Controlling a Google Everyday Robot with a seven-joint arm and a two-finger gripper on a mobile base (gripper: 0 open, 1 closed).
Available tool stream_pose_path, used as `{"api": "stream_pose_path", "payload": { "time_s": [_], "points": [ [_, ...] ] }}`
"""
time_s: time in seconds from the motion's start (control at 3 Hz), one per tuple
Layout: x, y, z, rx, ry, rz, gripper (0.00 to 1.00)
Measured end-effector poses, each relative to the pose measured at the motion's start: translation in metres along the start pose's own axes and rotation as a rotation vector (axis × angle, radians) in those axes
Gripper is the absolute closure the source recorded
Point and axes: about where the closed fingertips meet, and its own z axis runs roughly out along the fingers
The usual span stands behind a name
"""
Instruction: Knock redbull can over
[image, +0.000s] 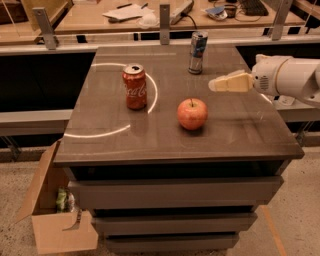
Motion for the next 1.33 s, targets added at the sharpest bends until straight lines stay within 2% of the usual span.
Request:
{"api": "stream_pose_path", "payload": {
  "time_s": [0.33,1.33],
  "points": [
    [-0.010,-0.009,0.027,0.020,-0.067,-0.010,0.00],
    [-0.024,-0.014,0.112,0.065,-0.139,0.006,0.00]
  ]
}}
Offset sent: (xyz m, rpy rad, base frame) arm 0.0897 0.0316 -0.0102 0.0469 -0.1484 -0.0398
